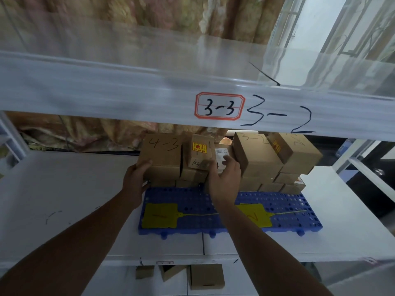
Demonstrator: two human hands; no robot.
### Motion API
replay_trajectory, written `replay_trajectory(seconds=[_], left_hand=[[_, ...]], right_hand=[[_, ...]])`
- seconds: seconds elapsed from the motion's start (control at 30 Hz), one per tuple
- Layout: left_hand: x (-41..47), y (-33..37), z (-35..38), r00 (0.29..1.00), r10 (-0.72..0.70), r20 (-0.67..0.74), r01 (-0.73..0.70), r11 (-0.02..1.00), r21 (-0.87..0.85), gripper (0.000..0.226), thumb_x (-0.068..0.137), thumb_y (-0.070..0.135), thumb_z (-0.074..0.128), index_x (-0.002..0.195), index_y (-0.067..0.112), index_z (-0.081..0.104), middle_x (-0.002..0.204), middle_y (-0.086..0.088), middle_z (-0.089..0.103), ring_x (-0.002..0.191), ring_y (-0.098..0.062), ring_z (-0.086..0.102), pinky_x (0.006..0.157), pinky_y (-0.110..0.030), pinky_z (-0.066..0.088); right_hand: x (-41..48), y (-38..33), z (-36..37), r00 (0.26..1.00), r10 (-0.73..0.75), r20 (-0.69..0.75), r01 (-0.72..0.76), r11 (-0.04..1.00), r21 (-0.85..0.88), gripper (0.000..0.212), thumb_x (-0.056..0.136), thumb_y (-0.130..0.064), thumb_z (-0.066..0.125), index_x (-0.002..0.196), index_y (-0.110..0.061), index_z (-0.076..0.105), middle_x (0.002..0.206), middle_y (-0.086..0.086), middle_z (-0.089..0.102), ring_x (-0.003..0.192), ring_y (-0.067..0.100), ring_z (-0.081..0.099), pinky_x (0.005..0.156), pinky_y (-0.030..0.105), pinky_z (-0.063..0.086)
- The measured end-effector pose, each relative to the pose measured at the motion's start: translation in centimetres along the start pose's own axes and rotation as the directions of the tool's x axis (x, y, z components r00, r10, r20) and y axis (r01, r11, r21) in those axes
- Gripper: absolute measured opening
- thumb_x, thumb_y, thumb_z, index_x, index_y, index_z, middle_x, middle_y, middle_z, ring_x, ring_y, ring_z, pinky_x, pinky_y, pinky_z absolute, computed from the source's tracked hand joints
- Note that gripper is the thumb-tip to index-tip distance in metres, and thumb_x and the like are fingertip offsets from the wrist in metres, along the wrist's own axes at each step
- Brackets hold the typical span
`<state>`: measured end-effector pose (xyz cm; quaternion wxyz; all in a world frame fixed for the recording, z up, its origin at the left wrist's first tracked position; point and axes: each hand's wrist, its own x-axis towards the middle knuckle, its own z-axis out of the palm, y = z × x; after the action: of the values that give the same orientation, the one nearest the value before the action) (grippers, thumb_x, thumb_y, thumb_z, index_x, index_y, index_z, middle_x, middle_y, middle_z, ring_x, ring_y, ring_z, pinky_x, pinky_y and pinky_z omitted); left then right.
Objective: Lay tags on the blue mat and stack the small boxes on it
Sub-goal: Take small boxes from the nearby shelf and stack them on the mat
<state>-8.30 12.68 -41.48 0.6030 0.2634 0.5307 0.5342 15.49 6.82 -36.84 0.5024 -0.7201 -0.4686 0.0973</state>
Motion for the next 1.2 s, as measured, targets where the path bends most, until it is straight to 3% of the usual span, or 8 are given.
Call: replay_trajectory(seconds=[0.13,0.23,0.4,0.6,0.9,1.03,1.2], left_hand=[[-0.2,0.4,0.1,1.000,0.011,0.002,-0.011,1.000,0.013,0.069,0.086,0.037,0.078,0.146,0.026,0.046,0.152,-0.005,0.043,0.130,-0.034,0.051,0.102,-0.050,0.050],[-0.6,0.3,0.2,0.999,0.032,0.012,-0.032,0.999,0.022,0.067,0.087,0.035,0.077,0.145,0.026,0.046,0.151,-0.005,0.044,0.130,-0.034,0.051,0.102,-0.049,0.050],[-0.9,0.6,0.5,0.999,0.042,-0.015,-0.041,0.999,0.027,0.063,0.087,0.034,0.077,0.141,0.032,0.045,0.142,-0.005,0.048,0.123,-0.033,0.056,0.096,-0.050,0.053],[-1.4,0.6,1.4,0.996,0.085,-0.017,-0.084,0.995,0.054,0.055,0.091,0.029,0.073,0.139,0.026,0.047,0.136,-0.007,0.051,0.120,-0.033,0.056,0.090,-0.042,0.053],[-0.9,0.7,1.2,0.998,0.062,-0.005,-0.062,0.994,0.087,0.060,0.092,0.032,0.071,0.144,0.027,0.042,0.136,-0.005,0.050,0.122,-0.032,0.056,0.100,-0.048,0.052],[-0.9,0.8,1.2,0.999,0.048,-0.006,-0.047,0.994,0.096,0.056,0.092,0.034,0.070,0.141,0.028,0.043,0.140,-0.007,0.050,0.123,-0.031,0.055,0.095,-0.044,0.053],[-1.1,0.9,1.5,0.997,0.071,0.009,-0.071,0.986,0.152,0.063,0.093,0.033,0.069,0.148,0.024,0.038,0.137,-0.004,0.049,0.116,-0.027,0.055,0.075,-0.031,0.049]], right_hand=[[1.8,-0.5,0.7,0.982,0.042,0.186,-0.041,0.999,-0.014,0.072,0.094,-0.063,0.048,0.150,-0.018,0.042,0.148,0.005,0.049,0.137,0.025,0.042,0.112,0.048,0.038],[2.3,-0.6,1.1,0.945,0.086,0.316,-0.077,0.996,-0.041,0.072,0.092,-0.070,0.044,0.150,-0.026,0.040,0.144,0.007,0.054,0.137,0.030,0.040,0.115,0.049,0.030],[2.6,-0.7,1.8,0.904,0.115,0.412,-0.081,0.992,-0.099,0.068,0.092,-0.073,0.039,0.148,-0.037,0.032,0.140,0.006,0.059,0.140,0.031,0.039,0.117,0.047,0.011],[2.3,-1.2,1.2,0.900,0.109,0.423,-0.095,0.994,-0.053,0.058,0.098,-0.064,0.041,0.149,-0.038,0.032,0.129,0.001,0.067,0.133,0.027,0.050,0.118,0.047,0.017],[2.6,-0.7,1.4,0.878,0.095,0.470,-0.102,0.995,-0.010,0.065,0.092,-0.070,0.041,0.150,-0.044,0.029,0.124,-0.003,0.069,0.126,0.026,0.056,0.115,0.055,0.029],[2.8,-1.0,1.2,0.878,0.107,0.466,-0.094,0.994,-0.052,0.060,0.096,-0.064,0.042,0.151,-0.043,0.030,0.125,-0.003,0.068,0.128,0.026,0.054,0.116,0.055,0.026],[2.7,-0.8,1.2,0.877,0.097,0.470,-0.082,0.995,-0.052,0.065,0.096,-0.066,0.042,0.154,-0.040,0.027,0.131,-0.001,0.066,0.131,0.026,0.052,0.117,0.054,0.025]])
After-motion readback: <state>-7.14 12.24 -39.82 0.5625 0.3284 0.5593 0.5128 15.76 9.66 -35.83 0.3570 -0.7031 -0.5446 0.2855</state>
